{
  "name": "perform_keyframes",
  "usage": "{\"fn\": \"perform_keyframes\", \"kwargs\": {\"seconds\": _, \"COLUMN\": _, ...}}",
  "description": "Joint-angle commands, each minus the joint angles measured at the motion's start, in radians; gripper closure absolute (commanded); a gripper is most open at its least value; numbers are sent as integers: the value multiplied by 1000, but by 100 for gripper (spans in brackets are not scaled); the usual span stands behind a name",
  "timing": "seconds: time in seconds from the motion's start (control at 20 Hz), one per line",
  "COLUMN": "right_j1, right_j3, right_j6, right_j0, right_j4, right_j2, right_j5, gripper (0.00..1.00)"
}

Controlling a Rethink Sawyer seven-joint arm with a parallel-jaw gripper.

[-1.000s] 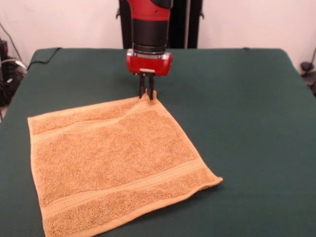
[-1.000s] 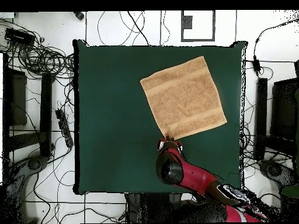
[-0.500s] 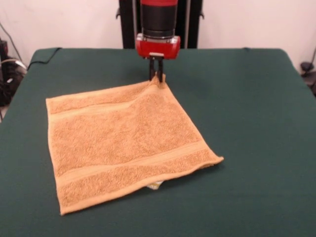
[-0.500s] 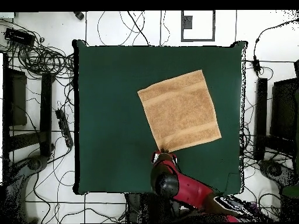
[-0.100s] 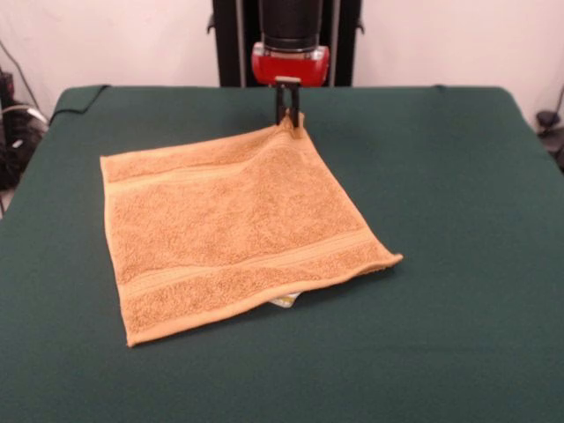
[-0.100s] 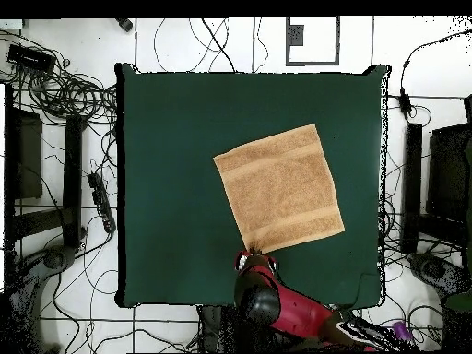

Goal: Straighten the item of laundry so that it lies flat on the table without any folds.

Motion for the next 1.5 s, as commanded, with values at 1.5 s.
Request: {"fn": "perform_keyframes", "kwargs": {"seconds": 1.5, "right_j1": -251, "right_j3": -179, "right_j6": 176, "right_j0": 89, "right_j4": 193, "right_j2": 17, "right_j5": 457, "gripper": 0}}
